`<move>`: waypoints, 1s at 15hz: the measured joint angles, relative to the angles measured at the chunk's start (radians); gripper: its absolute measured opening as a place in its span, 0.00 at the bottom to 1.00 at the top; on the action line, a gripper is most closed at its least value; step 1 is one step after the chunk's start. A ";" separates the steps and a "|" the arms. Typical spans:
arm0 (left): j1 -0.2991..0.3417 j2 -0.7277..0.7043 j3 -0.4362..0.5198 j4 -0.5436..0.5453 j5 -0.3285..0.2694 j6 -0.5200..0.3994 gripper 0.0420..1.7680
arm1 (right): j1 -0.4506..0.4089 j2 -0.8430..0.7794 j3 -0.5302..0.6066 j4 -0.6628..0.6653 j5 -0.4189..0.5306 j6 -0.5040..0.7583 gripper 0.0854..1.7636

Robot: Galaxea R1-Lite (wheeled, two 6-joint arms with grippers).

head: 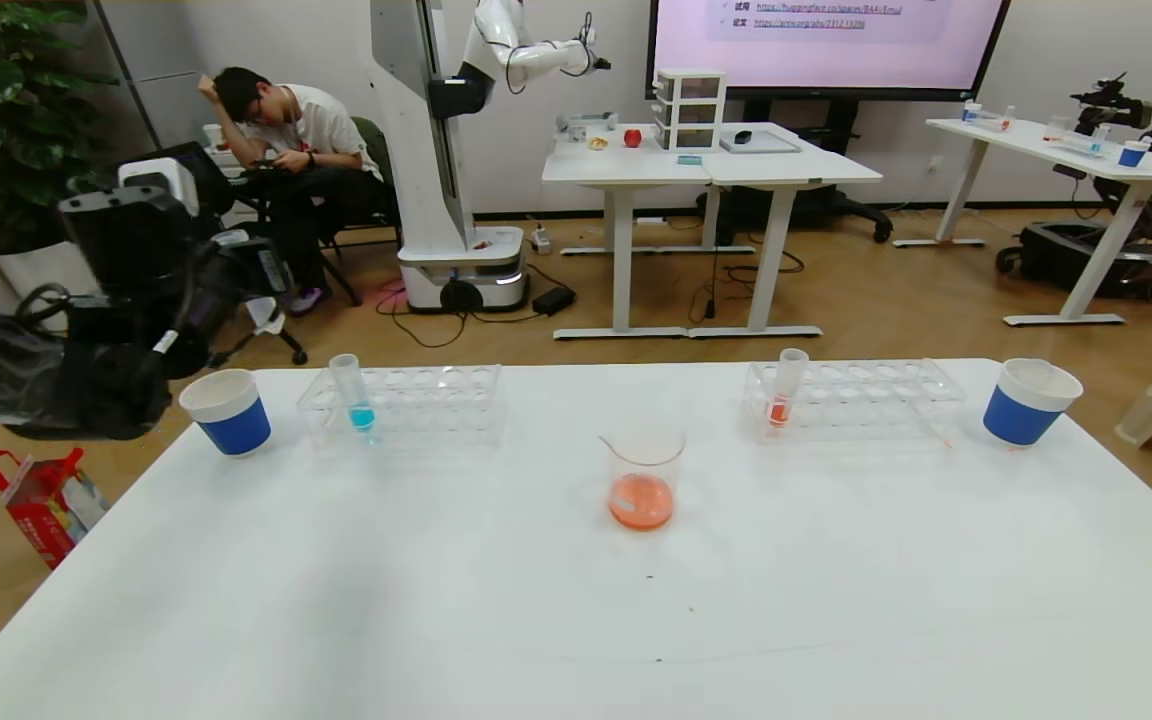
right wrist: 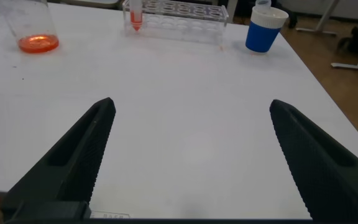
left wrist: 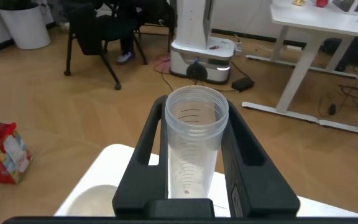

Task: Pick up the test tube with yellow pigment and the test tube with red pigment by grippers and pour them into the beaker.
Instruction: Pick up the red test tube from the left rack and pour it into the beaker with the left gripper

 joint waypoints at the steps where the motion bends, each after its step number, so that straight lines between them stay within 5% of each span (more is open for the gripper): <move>1: 0.044 -0.001 0.003 -0.001 -0.024 -0.004 0.27 | 0.000 0.000 0.000 0.000 0.000 0.000 0.98; 5: 0.134 0.037 -0.003 -0.011 -0.041 -0.010 0.27 | -0.001 0.000 0.000 0.000 0.000 0.000 0.98; 15: 0.157 0.245 0.027 -0.203 -0.022 -0.007 0.27 | 0.000 0.000 0.000 0.000 0.000 0.000 0.98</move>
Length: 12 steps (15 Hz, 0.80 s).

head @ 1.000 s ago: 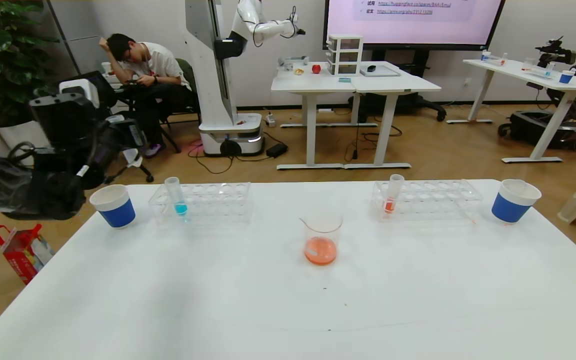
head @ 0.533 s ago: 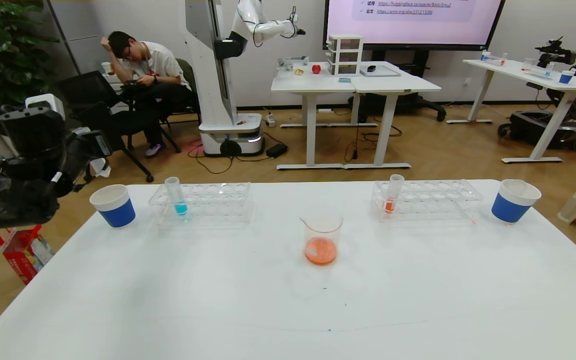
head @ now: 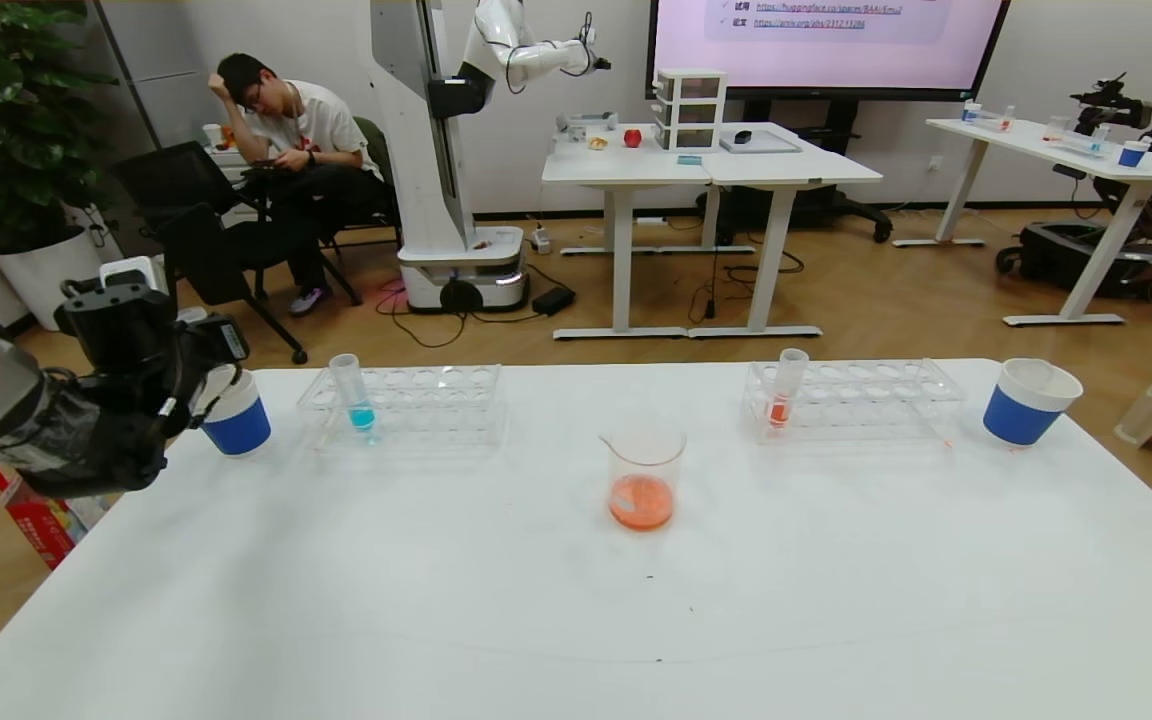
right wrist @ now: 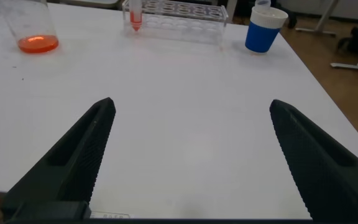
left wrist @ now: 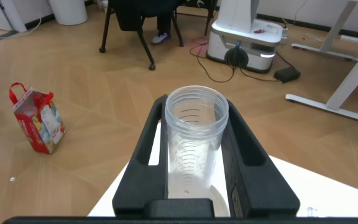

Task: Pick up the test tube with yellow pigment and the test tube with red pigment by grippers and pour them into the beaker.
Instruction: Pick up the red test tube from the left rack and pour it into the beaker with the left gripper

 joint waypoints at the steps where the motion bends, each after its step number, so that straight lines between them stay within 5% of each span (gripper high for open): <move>1: 0.000 0.015 0.006 -0.014 -0.001 0.000 0.27 | 0.000 0.000 0.000 0.000 0.000 0.000 0.98; 6: 0.003 0.042 0.013 -0.022 -0.001 -0.002 0.28 | 0.000 0.000 0.000 0.000 0.000 0.000 0.98; 8: 0.004 0.042 0.017 -0.024 -0.001 -0.002 0.50 | 0.000 0.000 0.000 0.000 0.000 0.000 0.98; 10: 0.003 0.040 0.027 -0.032 -0.002 0.000 0.90 | 0.000 0.000 0.000 0.000 0.000 0.000 0.98; 12: 0.001 0.033 0.034 -0.037 -0.002 0.001 0.99 | 0.000 0.000 0.000 0.000 0.000 0.000 0.98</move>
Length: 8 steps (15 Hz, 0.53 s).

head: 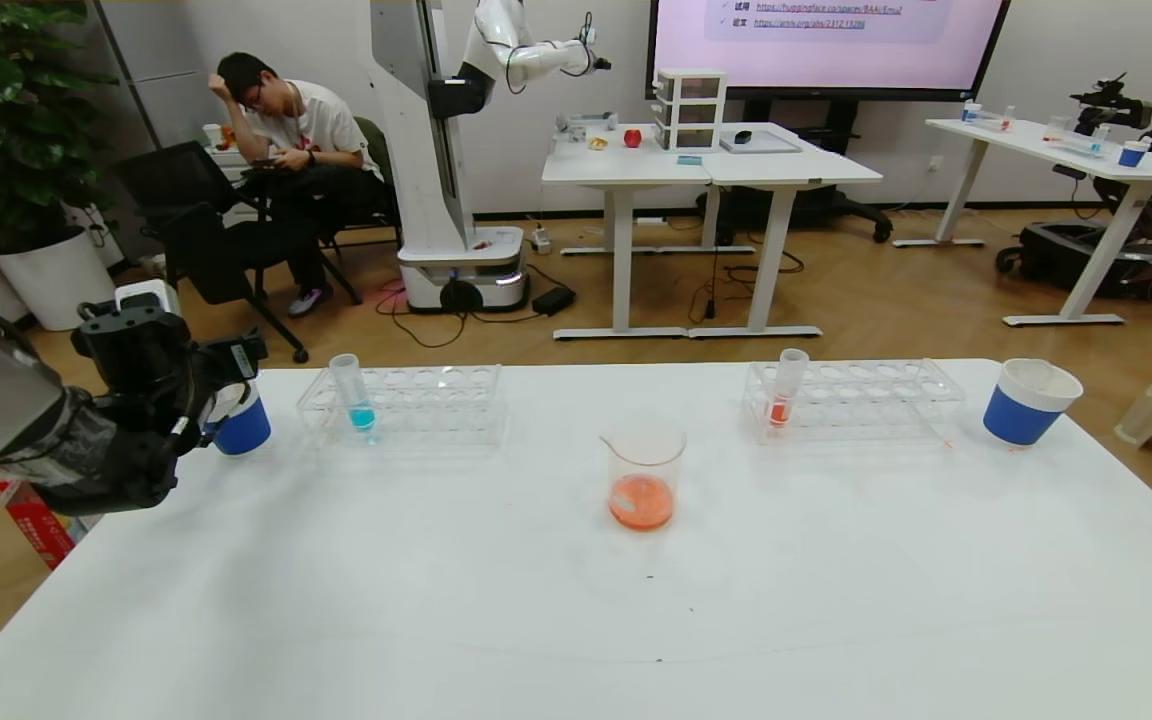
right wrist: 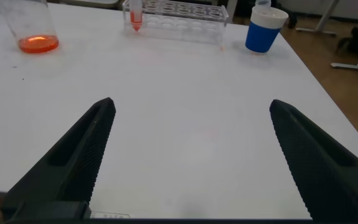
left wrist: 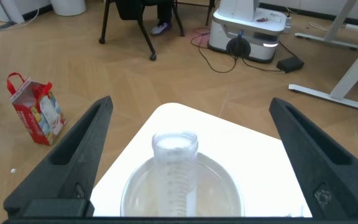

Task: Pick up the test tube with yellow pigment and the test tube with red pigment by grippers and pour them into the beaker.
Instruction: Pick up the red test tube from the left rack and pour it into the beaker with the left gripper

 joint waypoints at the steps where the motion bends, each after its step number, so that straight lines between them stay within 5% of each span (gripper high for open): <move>1: -0.003 -0.010 0.001 0.001 0.000 0.000 0.99 | 0.000 0.000 0.000 0.000 0.000 0.000 0.98; 8: -0.167 -0.160 -0.009 0.091 -0.003 -0.016 0.99 | 0.000 0.000 0.000 0.000 0.000 0.000 0.98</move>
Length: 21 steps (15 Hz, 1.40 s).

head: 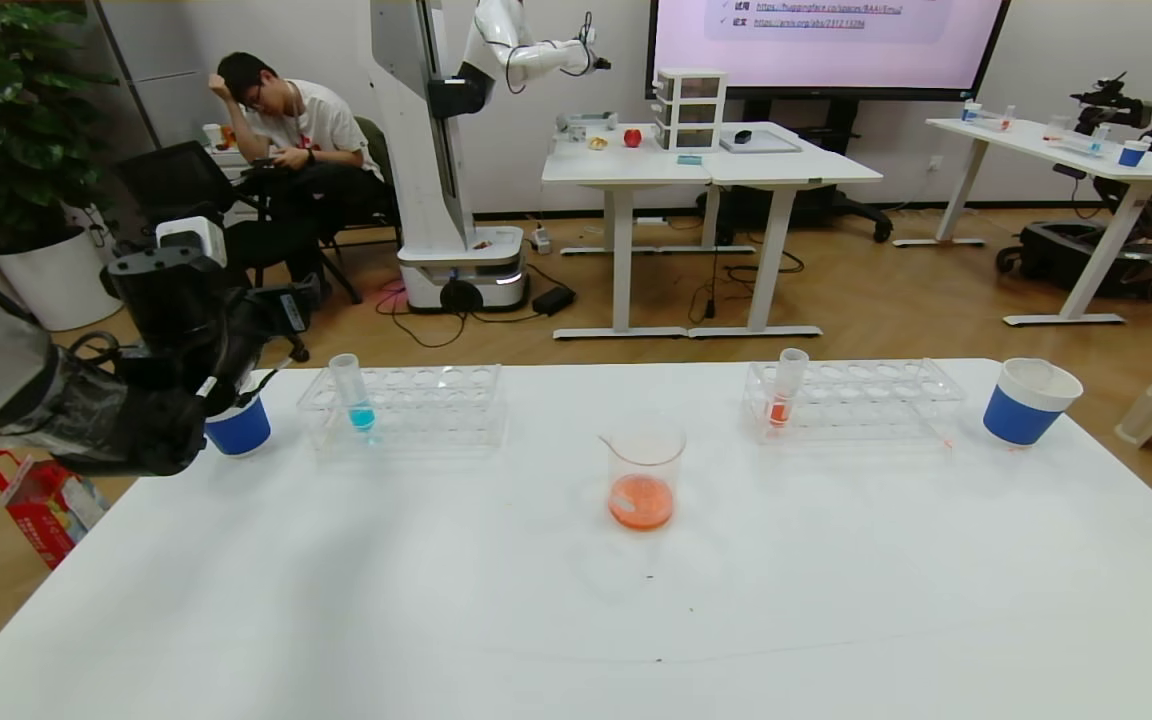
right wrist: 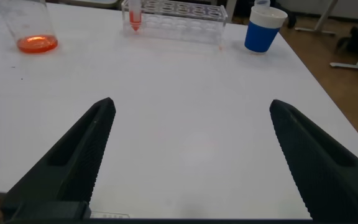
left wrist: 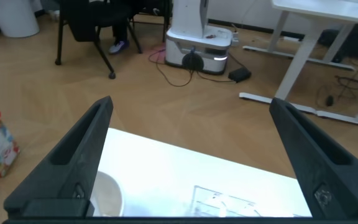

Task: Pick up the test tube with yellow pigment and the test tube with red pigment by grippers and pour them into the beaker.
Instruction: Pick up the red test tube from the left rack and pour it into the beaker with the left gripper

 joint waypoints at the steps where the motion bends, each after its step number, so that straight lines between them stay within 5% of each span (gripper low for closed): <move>1: -0.026 -0.029 0.001 0.008 -0.001 0.000 0.99 | 0.000 0.000 0.000 0.000 0.000 0.000 0.98; 8: -0.073 -0.352 0.127 0.090 -0.012 0.048 0.99 | 0.000 0.000 0.000 0.000 0.000 0.000 0.98; 13: -0.074 -0.723 0.343 0.206 -0.012 0.138 0.99 | 0.000 0.000 0.000 0.000 0.000 0.000 0.98; 17: -0.074 -1.057 0.476 0.427 -0.012 0.156 0.99 | 0.000 0.000 0.000 0.000 0.000 0.000 0.98; 21: -0.064 -1.391 0.527 0.766 -0.001 0.173 0.99 | 0.000 0.000 0.000 0.000 0.000 0.000 0.98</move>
